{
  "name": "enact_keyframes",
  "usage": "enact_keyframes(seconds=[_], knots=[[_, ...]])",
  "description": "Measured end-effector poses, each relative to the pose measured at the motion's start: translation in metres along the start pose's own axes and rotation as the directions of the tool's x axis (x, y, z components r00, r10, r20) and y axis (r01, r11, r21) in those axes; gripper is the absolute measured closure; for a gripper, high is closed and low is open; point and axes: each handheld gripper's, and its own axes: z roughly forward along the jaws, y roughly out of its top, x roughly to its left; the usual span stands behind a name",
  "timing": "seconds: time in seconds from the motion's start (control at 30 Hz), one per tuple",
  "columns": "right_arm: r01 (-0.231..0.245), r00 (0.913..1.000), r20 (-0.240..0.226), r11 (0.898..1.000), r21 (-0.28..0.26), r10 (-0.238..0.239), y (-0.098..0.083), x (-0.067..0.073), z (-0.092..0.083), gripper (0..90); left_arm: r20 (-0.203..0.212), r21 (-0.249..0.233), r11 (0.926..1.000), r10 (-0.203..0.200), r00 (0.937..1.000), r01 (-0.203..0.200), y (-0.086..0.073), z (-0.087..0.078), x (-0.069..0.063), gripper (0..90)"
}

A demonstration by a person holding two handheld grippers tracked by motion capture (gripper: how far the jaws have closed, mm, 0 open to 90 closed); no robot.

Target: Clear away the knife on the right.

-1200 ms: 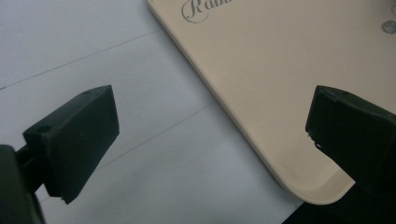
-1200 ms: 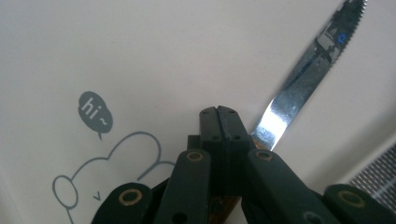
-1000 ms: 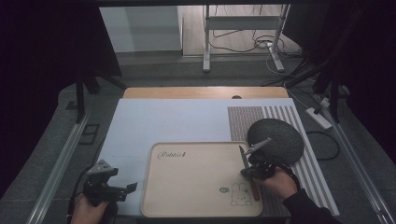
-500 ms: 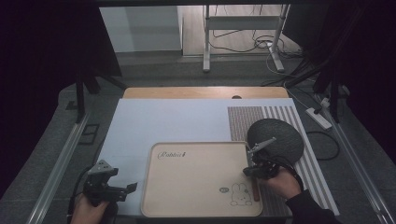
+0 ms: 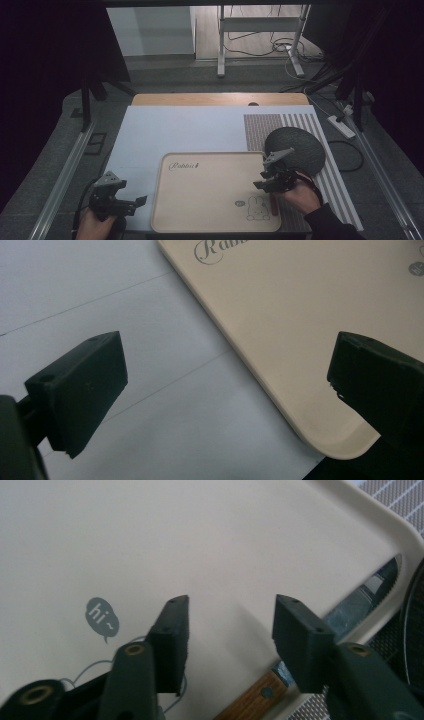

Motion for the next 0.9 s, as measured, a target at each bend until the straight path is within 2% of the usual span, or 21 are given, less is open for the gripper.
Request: enact_keyframes(seconds=[0.13, 0.33, 0.47, 0.53, 0.6, 0.67, 0.73, 0.9], knots=[[0.003, 1.0000, 0.009, 1.000, -0.018, -0.002, 0.002, 0.002, -0.002, 38.0, 0.000, 0.002, 1.0000, 0.003, 1.0000, -0.003, 0.000, 0.000, 0.000, 2.7], [-0.007, 0.9999, -0.012, 0.999, -0.043, 0.006, 0.003, 0.002, -0.005, 23.6, -0.001, 0.003, 1.0000, 0.003, 1.0000, -0.003, 0.000, 0.000, 0.000, 2.7], [0.000, 0.9998, 0.021, 0.999, -0.046, 0.001, 0.003, 0.003, -0.006, 9.9, 0.000, 0.003, 1.0000, 0.002, 1.0000, -0.002, 0.000, 0.000, 0.000, 2.7], [0.001, 0.9995, 0.031, 0.999, -0.046, 0.000, 0.003, 0.003, -0.008, 8.0, 0.000, 0.002, 1.0000, 0.002, 1.0000, -0.002, 0.000, 0.000, 0.000, 2.7], [-0.006, 0.9999, 0.015, 0.999, -0.040, 0.006, 0.002, 0.001, -0.010, 8.0, 0.000, 0.002, 1.0000, 0.001, 1.0000, -0.001, 0.000, 0.000, 0.000, 2.7], [-0.008, 0.9998, 0.018, 0.998, -0.058, 0.009, 0.001, 0.000, -0.012, 7.2, 0.001, 0.002, 1.0000, 0.001, 1.0000, -0.001, 0.000, 0.000, 0.001, 2.7], [-0.012, 0.9997, 0.022, 0.998, -0.067, 0.014, 0.000, -0.001, -0.014, 2.4, 0.000, 0.002, 1.0000, 0.000, 1.0000, 0.000, 0.000, 0.000, 0.001, 2.7], [-0.021, 0.9990, 0.036, 0.996, -0.092, 0.024, -0.004, -0.003, -0.019, 0.1, 0.001, 0.002, 1.0000, -0.002, 1.0000, 0.002, 0.000, 0.000, 0.001, 2.7]])
